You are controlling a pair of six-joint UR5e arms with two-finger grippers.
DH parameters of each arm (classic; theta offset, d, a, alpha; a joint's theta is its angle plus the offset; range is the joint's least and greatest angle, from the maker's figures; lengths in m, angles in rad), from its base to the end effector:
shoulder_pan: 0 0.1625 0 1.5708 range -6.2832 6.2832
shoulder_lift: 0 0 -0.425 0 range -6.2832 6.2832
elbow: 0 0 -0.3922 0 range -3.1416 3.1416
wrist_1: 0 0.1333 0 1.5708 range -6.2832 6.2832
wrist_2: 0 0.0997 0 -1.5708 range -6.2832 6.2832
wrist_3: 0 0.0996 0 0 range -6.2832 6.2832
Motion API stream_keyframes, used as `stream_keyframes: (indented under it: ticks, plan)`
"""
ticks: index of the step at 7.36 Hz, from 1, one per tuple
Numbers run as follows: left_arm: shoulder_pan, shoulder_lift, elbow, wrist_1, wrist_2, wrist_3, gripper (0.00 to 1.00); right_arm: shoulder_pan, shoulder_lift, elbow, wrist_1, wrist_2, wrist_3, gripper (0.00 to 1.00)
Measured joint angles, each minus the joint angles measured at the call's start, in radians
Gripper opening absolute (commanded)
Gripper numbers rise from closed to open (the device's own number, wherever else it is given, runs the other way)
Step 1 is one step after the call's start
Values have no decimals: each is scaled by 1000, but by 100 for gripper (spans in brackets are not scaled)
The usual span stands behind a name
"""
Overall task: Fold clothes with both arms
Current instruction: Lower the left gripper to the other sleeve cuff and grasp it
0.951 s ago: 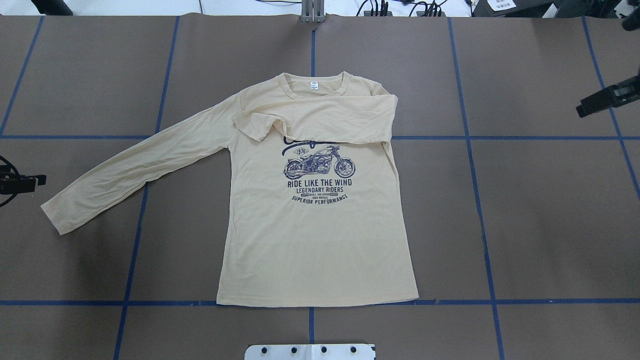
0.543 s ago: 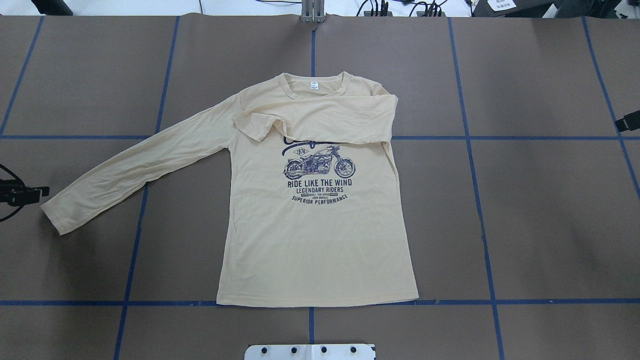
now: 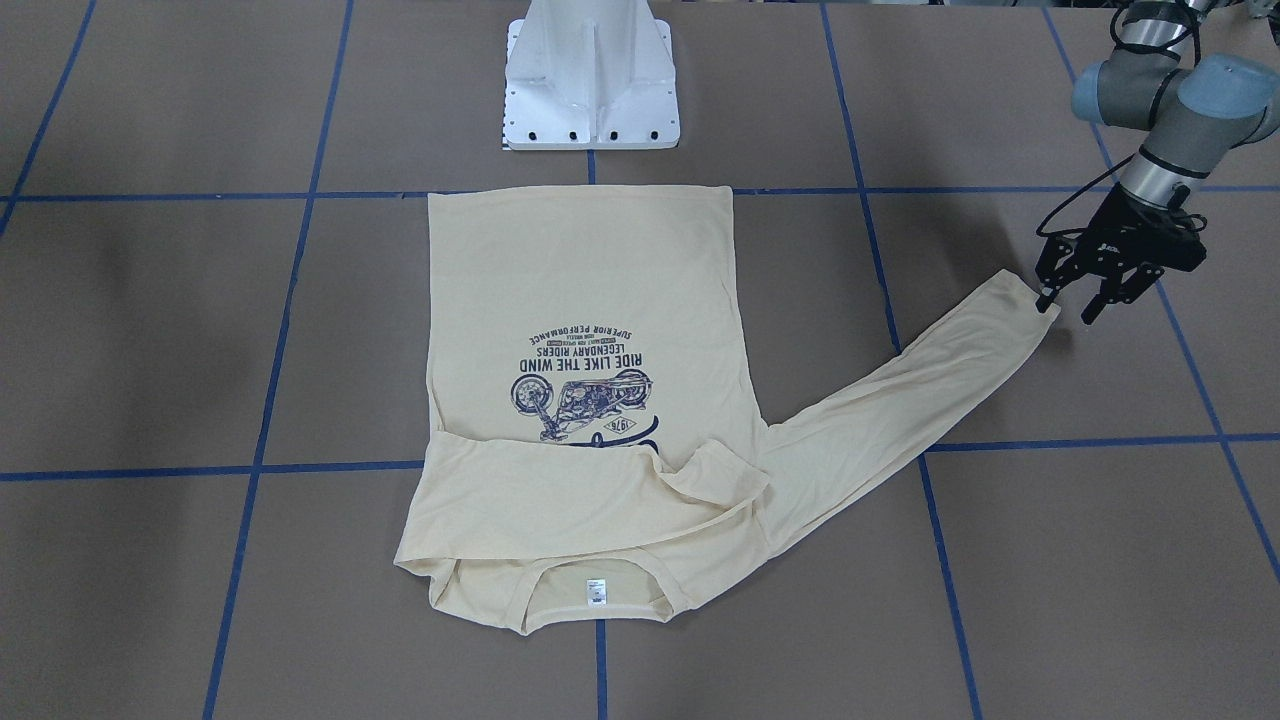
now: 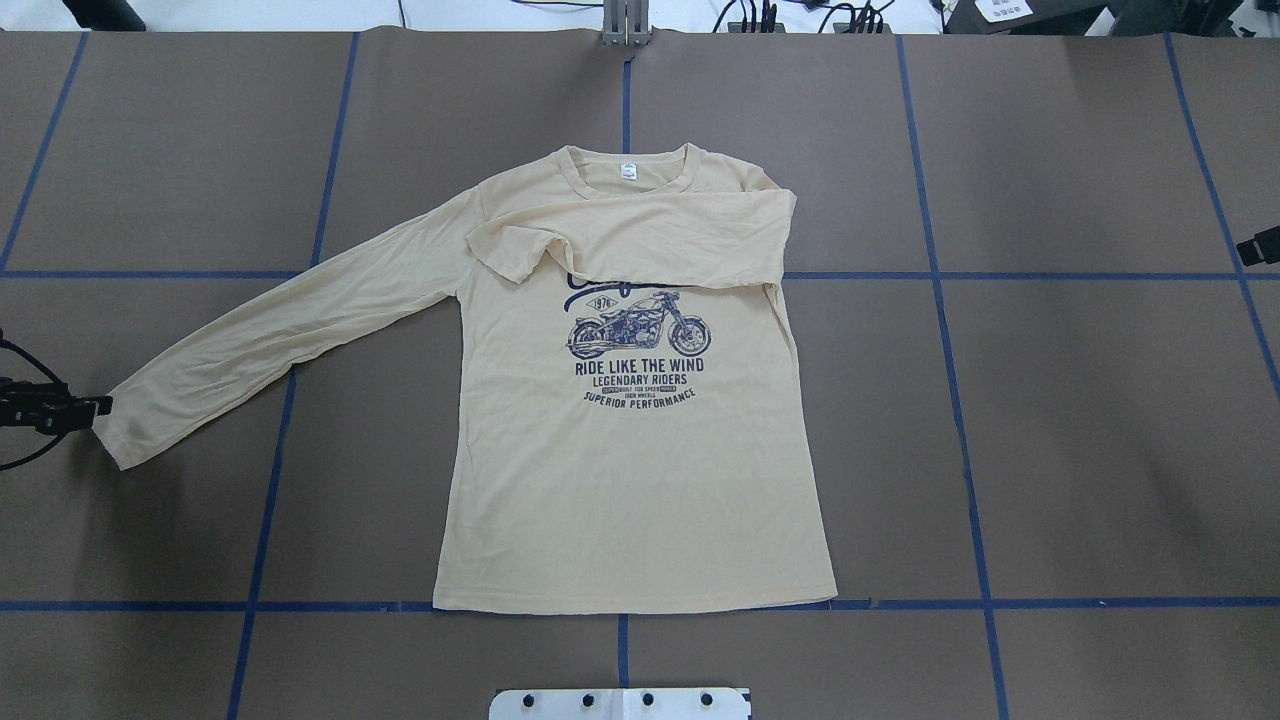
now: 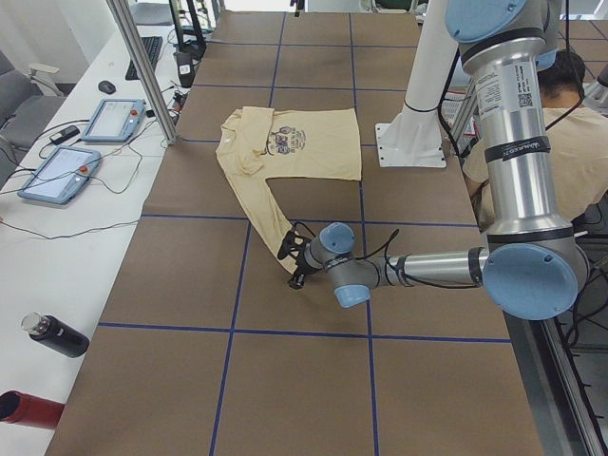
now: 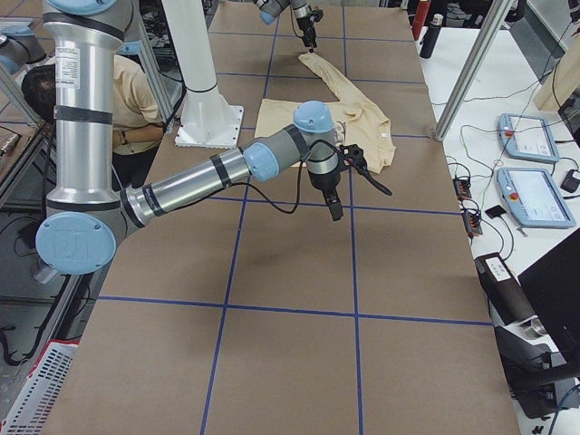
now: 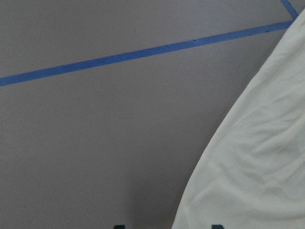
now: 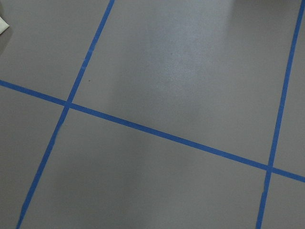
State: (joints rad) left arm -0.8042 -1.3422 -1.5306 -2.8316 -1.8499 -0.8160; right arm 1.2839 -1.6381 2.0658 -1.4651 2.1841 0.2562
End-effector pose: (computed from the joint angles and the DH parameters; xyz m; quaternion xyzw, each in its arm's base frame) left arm 0.2127 -0.3734 0.6495 0.2443 0.4212 0.0447 0.8723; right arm -0.0560 -0.4584 0.4433 0.1639 -0.3479 -0.0937 0.9183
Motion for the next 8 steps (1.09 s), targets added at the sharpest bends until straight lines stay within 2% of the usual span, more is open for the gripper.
stream_keyframes:
  ticks: [3,4,5,6,8]
  plan:
    - [24,0,3,0,0,0,51,0,-1,-1,0,-3,-1,100]
    - [31,0,3,0,0,0,34,0,-1,-1,0,-4,-1,100]
    - [37,0,3,0,0,0,9,0,-1,-1,0,-4,-1,100]
    - [39,0,3,-1,0,0,0,0,-2,-1,0,-4,-1,100]
    - [38,1,2,-11,-1,1,0,0,-2,0,0,-3,0,100]
